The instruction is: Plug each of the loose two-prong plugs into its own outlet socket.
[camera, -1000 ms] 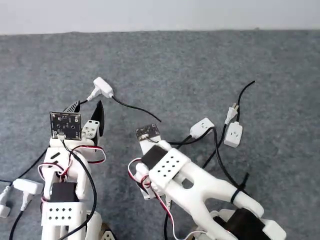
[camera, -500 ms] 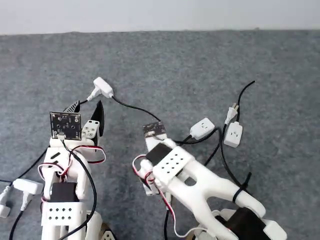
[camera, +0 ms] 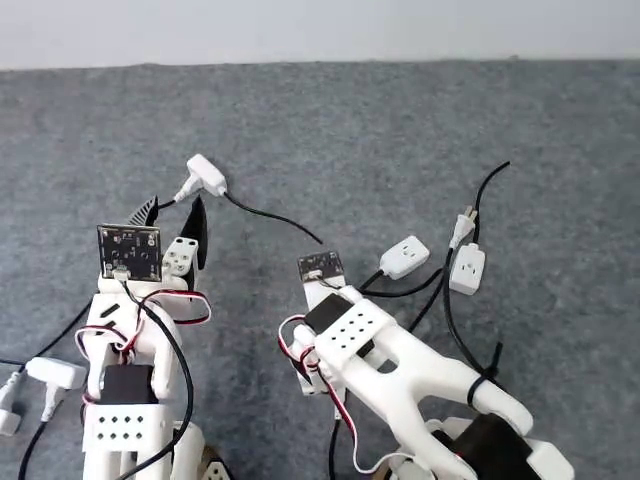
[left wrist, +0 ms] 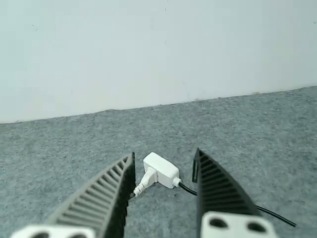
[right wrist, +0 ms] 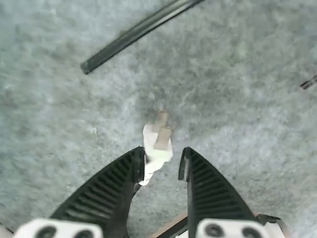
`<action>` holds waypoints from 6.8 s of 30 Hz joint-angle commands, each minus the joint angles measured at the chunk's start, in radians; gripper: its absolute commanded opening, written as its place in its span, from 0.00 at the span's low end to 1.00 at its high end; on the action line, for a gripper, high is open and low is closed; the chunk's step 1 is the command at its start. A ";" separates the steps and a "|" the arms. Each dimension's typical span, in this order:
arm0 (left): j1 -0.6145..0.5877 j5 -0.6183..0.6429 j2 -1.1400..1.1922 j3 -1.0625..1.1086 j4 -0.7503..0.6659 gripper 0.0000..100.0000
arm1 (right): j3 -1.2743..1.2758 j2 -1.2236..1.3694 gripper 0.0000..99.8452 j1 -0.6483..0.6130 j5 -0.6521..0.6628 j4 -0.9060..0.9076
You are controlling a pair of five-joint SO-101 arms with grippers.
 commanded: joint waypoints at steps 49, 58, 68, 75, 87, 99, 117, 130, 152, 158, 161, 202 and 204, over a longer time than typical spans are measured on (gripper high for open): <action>-0.002 0.020 -0.002 -0.016 -0.026 0.19 | -0.318 -0.188 0.01 0.300 0.293 0.202; 0.035 0.002 -0.002 -0.015 -0.021 0.19 | -0.218 -0.532 0.01 0.556 0.959 0.197; 0.100 -0.068 -0.011 -0.013 0.002 0.19 | -0.170 -0.710 0.01 0.556 1.037 0.136; 0.230 -0.103 -0.012 -0.025 0.074 0.19 | -0.084 -0.673 0.01 0.538 1.171 -0.073; 0.404 -0.101 -0.012 -0.180 0.316 0.19 | -0.049 -0.642 0.01 0.332 1.168 -0.174; 0.503 -0.100 -0.012 -0.346 0.470 0.19 | -0.072 -0.650 0.01 0.326 1.171 -0.174; 0.505 -0.104 -0.012 -0.315 0.456 0.19 | -0.124 -0.651 0.01 0.251 1.169 -0.143; 0.499 -0.106 -0.012 -0.269 0.413 0.19 | -0.210 -0.642 0.01 0.216 1.166 -0.059; 0.539 -0.104 -0.014 -0.378 0.534 0.19 | -0.209 -0.644 0.01 0.214 1.166 -0.059; 0.540 -0.117 -0.014 -0.381 0.520 0.19 | -0.209 -0.651 0.01 0.216 1.166 -0.058; 0.540 -0.118 -0.020 -0.400 0.529 0.19 | -0.209 -0.644 0.01 0.216 1.166 -0.059; 0.548 -0.103 -0.293 -0.216 0.499 0.19 | -0.370 -0.653 0.01 0.111 1.132 0.145; 0.548 -0.103 -0.293 -0.206 0.496 0.19 | -0.376 -0.653 0.01 0.116 1.132 0.150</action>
